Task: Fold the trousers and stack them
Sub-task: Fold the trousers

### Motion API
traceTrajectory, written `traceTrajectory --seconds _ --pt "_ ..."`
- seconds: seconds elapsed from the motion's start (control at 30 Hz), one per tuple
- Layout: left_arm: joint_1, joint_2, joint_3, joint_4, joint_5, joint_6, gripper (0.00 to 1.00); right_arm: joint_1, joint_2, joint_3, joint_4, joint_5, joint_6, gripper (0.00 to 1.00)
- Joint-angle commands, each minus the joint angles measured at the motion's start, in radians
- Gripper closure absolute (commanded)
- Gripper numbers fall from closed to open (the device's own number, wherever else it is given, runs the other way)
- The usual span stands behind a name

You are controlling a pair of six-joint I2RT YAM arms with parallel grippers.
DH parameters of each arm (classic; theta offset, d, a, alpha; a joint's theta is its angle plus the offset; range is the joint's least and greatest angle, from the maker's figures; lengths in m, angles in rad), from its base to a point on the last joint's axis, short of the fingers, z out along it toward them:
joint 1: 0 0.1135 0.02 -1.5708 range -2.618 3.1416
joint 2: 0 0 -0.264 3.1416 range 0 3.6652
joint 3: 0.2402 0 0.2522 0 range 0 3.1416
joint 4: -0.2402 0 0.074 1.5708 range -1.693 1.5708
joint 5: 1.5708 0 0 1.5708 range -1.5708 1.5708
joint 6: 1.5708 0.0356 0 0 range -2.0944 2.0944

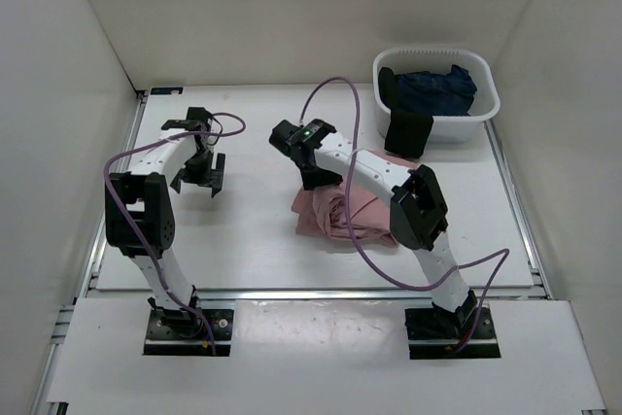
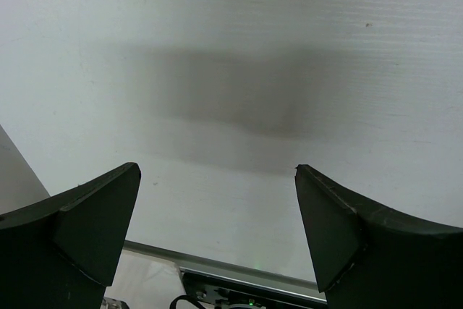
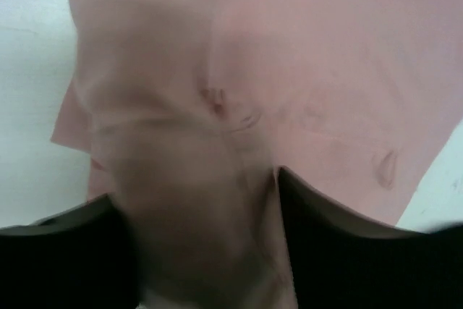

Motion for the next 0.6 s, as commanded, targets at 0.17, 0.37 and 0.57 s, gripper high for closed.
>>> traceTrajectory --seconds 0.17,0.37,0.57 --pt "0.021 -0.021 -0.01 0.015 0.006 -0.006 0.0 0.044 -0.178 -0.095 0.29 -0.294 -0.181 0.05" --pt "0.03 -0.021 -0.01 0.015 0.006 -0.006 0.0 0.011 -0.479 -0.454 0.494 -0.242 -0.131 0.15" --pt "0.011 -0.002 0.042 0.004 0.015 -0.006 0.0 -0.109 -0.46 -0.7 0.639 -0.416 -0.101 0.85"
